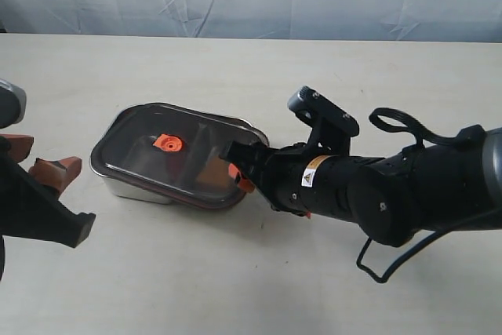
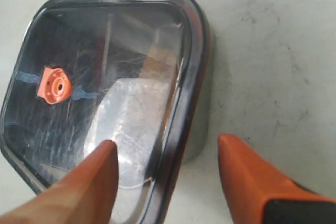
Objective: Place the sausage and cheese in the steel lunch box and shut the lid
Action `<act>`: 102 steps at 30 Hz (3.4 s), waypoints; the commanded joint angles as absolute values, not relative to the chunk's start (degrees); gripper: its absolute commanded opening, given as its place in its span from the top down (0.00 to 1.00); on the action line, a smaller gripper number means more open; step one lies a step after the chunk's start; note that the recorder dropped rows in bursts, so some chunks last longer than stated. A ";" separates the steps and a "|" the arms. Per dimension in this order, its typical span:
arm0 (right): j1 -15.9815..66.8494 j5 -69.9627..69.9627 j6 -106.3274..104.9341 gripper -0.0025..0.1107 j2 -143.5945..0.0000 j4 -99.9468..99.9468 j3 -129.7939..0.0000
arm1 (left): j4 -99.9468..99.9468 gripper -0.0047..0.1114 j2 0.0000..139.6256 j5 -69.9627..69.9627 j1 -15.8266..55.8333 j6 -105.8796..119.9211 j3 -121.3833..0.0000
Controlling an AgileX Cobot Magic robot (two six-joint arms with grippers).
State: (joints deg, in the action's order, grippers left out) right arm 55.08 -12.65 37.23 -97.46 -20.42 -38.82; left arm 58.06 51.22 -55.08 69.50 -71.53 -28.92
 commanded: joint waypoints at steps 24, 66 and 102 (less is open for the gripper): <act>53.55 -15.79 31.00 0.98 -96.14 -19.42 -38.63 | 58.12 0.54 50.77 -55.22 69.88 -71.81 -28.95; 48.04 13.95 20.99 0.99 -92.46 -17.29 -46.93 | 73.09 0.54 50.77 -49.91 64.08 -66.44 -28.95; 48.04 20.83 21.55 0.99 -102.97 -7.45 -59.98 | 70.05 0.54 50.77 -53.14 64.08 -65.34 -28.95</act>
State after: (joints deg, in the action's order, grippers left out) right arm 48.19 20.63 21.53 -103.09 -8.70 -59.48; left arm 70.84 51.22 -52.70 64.49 -65.31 -28.92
